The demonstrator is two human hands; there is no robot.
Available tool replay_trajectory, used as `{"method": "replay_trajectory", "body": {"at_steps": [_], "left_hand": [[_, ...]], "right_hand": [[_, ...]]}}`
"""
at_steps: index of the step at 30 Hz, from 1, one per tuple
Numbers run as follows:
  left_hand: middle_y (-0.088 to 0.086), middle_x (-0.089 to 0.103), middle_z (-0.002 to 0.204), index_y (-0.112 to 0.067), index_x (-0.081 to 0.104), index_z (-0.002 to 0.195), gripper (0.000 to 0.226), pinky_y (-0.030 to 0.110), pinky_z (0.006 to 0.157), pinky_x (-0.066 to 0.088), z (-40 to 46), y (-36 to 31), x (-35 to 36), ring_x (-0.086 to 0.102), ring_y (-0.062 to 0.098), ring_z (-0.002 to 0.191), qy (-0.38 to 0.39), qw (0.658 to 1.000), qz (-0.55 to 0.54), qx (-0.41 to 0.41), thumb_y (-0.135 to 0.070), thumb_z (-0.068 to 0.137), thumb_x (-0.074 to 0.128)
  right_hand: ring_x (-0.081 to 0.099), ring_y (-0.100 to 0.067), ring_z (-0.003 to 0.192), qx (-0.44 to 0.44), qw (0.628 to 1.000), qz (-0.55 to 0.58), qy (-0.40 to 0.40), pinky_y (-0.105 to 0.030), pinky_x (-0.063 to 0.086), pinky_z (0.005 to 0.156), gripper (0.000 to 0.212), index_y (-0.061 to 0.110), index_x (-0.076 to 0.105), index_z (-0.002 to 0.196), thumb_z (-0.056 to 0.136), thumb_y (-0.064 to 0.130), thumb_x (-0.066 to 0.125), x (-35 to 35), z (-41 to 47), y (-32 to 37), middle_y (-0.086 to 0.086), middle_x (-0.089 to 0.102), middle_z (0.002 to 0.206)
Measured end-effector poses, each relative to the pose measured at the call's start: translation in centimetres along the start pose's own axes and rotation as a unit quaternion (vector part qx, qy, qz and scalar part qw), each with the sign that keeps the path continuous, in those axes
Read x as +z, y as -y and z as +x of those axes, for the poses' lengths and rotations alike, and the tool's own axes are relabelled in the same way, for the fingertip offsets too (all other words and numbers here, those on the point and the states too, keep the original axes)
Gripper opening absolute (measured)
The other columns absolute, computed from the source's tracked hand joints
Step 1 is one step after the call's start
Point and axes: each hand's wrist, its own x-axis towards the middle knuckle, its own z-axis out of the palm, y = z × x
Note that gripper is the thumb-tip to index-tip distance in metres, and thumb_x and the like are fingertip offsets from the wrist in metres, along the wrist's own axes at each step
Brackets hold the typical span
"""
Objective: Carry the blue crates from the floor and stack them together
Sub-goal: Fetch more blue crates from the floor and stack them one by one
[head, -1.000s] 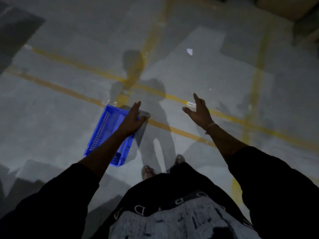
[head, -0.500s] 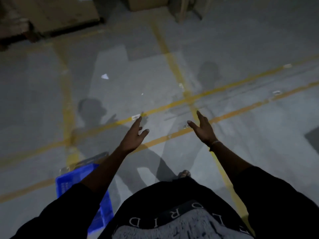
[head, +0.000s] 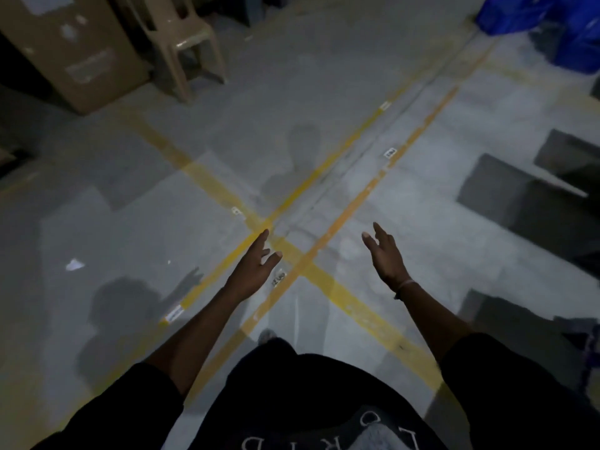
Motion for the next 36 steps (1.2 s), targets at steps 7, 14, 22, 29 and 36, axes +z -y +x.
{"method": "replay_trajectory", "body": {"at_steps": [7,14,22,29,36], "left_hand": [[0.003,0.036,0.161,-0.036,0.016,0.160,0.071,0.028,0.098,0.040,13.6,-7.7,3.6,0.046,0.017,0.140,0.080,0.996,0.028,0.038,-0.046,0.101,0.054],[0.003,0.038,0.159,-0.039,0.017,0.160,0.073,0.035,0.103,0.045,30.1,-16.0,7.7,0.049,0.020,0.137,0.170,0.982,0.054,0.062,-0.050,0.099,0.055],[0.007,0.037,0.160,-0.031,0.022,0.160,0.073,0.037,0.110,0.045,48.2,-28.1,12.5,0.047,0.016,0.139,0.250,0.951,0.122,0.134,-0.044,0.099,0.059],[0.002,0.037,0.160,-0.035,0.022,0.159,0.073,0.042,0.110,0.046,62.2,-36.8,20.6,0.045,0.013,0.139,0.298,0.928,0.151,0.163,-0.048,0.098,0.058],[0.008,0.039,0.159,-0.038,0.023,0.158,0.073,0.043,0.110,0.046,75.5,-46.7,31.5,0.049,0.016,0.137,0.292,0.934,0.137,0.155,-0.049,0.097,0.060]], "right_hand": [[0.040,-0.020,0.139,0.054,0.992,0.077,-0.086,-0.055,0.042,0.107,0.083,0.036,0.030,0.152,0.082,0.078,0.046,-8.2,7.8,-2.2,0.001,0.033,0.152],[0.040,-0.021,0.140,0.116,0.970,0.129,-0.172,-0.055,0.041,0.109,0.081,0.038,0.031,0.151,0.082,0.077,0.047,-16.2,17.7,-2.8,0.002,0.031,0.154],[0.042,-0.017,0.137,0.145,0.931,0.195,-0.272,-0.053,0.043,0.109,0.083,0.044,0.031,0.149,0.078,0.084,0.045,-24.7,29.2,-1.9,0.009,0.031,0.154],[0.042,-0.020,0.137,0.173,0.901,0.227,-0.326,-0.054,0.043,0.108,0.089,0.041,0.031,0.149,0.075,0.087,0.045,-33.6,40.5,-5.2,0.007,0.030,0.155],[0.042,-0.027,0.139,0.181,0.901,0.238,-0.312,-0.055,0.043,0.108,0.087,0.049,0.029,0.146,0.071,0.089,0.049,-46.9,53.7,-9.6,0.007,0.024,0.160]]}}
